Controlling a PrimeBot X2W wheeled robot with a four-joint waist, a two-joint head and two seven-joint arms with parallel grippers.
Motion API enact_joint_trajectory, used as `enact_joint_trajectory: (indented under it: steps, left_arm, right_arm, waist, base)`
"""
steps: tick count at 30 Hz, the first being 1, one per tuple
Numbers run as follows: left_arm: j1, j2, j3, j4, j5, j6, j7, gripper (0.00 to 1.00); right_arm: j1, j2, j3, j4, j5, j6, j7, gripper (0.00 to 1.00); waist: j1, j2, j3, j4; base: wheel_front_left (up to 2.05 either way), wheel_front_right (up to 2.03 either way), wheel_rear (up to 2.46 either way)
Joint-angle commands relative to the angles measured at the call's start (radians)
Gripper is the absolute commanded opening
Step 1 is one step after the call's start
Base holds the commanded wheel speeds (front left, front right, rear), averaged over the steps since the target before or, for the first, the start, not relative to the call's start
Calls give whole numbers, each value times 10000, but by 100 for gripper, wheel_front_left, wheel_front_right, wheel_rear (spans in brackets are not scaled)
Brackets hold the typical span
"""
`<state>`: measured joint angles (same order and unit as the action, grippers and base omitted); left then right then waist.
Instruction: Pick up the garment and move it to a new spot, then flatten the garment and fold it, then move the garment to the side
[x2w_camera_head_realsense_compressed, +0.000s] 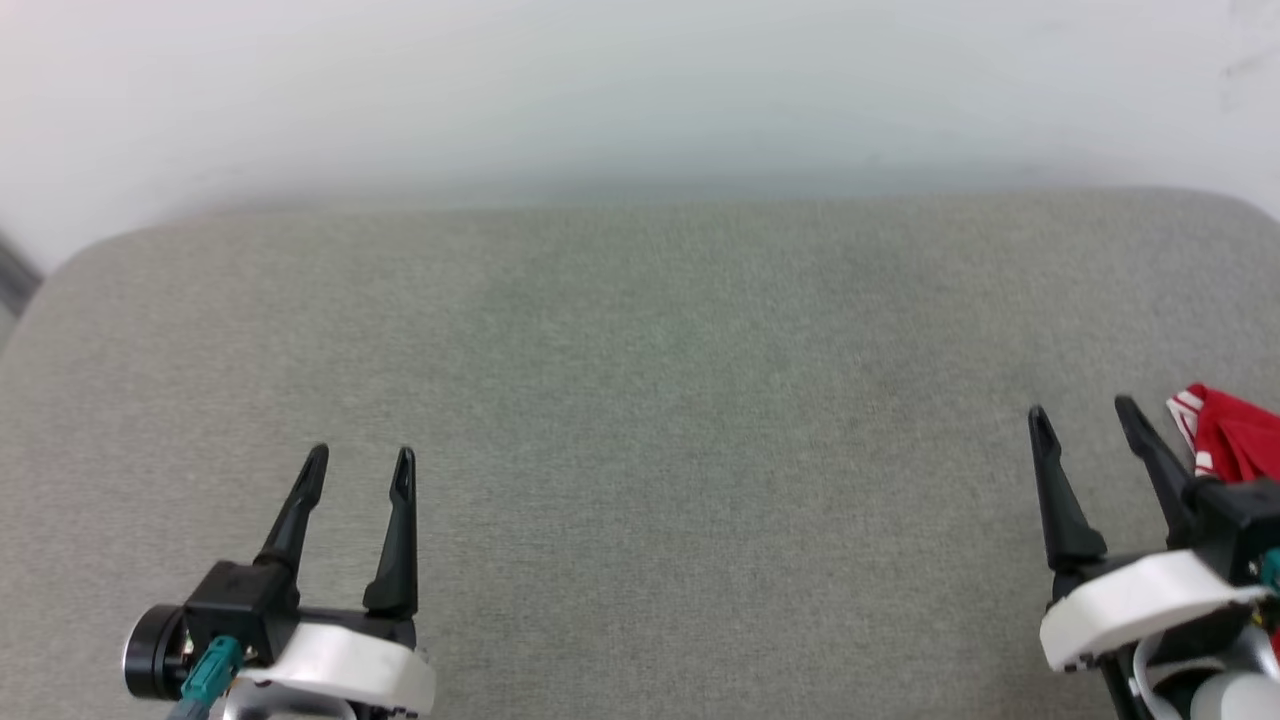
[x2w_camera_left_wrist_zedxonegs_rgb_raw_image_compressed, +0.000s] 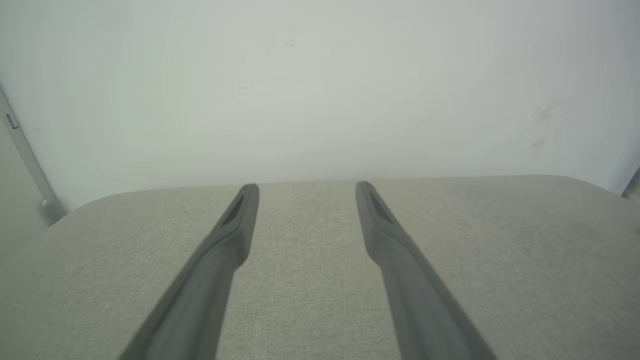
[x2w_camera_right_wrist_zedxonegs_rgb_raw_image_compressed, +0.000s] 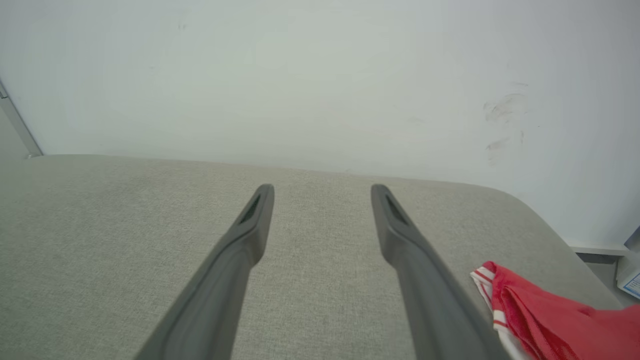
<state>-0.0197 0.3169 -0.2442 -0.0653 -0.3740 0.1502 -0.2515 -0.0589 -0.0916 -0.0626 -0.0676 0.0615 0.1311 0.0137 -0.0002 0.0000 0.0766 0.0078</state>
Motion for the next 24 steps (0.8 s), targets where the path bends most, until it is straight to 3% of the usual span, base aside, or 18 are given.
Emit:
enact_joint_trajectory:
  steps: [1,12,24]
  left_arm:
    - [263,85,27,82,10,45,-60,100]
    - [889,101,-186,435,-70,-41,-72,100]
    - [786,13,-229,865,-8,-242,-127,100]
  right_arm:
    - [411,120,-10,-187,97,-7,-7,100]
    - [2165,422,-70,-1500,65,-7,214,100]
    - [2414,429,8,-1879,301,-6,324,100]
  waist:
    - [2,0,-468,297]
    - [2,0,-1056,273]
    - [2,0,-1122,236]
  base:
    - [0,0,0]
    - [0,0,0]
    - [0,0,0]
